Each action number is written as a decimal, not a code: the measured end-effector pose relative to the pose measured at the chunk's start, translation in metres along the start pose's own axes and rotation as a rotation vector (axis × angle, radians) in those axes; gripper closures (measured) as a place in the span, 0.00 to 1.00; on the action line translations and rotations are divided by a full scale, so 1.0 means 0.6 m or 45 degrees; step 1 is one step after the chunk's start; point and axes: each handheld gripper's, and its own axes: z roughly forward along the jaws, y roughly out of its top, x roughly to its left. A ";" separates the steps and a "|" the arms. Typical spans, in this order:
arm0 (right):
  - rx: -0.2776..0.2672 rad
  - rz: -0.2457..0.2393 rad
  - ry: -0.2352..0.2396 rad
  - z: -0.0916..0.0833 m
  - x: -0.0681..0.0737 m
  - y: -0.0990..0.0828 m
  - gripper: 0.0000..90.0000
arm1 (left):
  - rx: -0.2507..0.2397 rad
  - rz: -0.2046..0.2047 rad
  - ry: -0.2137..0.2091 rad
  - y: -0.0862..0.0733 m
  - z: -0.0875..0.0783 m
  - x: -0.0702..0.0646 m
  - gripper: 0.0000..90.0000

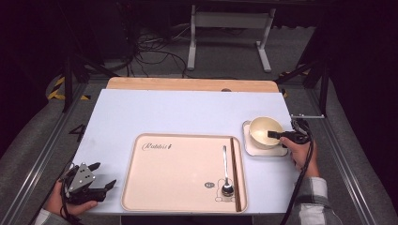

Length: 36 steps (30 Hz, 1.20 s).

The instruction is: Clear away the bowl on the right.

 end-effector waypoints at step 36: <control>-0.248 -0.054 -0.133 -0.045 0.027 0.002 0.91 | 0.003 0.002 0.013 0.000 -0.001 0.001 0.21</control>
